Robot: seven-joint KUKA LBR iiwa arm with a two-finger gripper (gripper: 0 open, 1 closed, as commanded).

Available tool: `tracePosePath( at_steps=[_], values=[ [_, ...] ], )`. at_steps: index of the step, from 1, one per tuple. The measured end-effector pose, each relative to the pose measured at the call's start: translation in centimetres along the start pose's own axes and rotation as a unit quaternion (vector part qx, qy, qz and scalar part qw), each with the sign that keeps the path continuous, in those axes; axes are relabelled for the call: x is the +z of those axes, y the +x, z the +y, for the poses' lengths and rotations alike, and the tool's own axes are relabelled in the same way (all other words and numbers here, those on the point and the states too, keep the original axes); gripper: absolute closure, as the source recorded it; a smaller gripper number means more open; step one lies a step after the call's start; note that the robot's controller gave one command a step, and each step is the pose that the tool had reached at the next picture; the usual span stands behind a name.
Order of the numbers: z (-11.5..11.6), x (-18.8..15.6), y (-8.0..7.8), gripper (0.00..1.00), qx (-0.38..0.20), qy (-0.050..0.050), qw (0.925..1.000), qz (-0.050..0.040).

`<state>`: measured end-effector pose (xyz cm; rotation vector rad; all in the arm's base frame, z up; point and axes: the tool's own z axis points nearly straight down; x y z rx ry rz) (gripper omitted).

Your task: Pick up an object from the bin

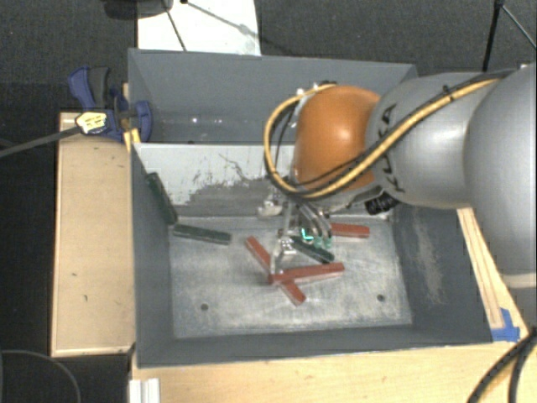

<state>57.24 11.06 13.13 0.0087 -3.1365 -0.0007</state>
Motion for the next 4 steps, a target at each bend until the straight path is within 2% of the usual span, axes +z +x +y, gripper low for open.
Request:
tracePosePath(
  at_steps=[1, 2, 3, 4],
  values=[
    [0.0, -0.4, -0.2, 0.0, 0.001, 0.0, 1.0, -0.0037],
    [0.2, 5.6, 0.5, 1.0, 0.0, -0.002, 0.9999, -0.0108],
    [0.2, 5.6, 0.5, 1.0, 0.001, -0.002, 0.9999, -0.0108],
    [0.9, -10.2, 0.9, 1.0, 0.003, -0.001, 1.0, -0.0057]
  ],
)
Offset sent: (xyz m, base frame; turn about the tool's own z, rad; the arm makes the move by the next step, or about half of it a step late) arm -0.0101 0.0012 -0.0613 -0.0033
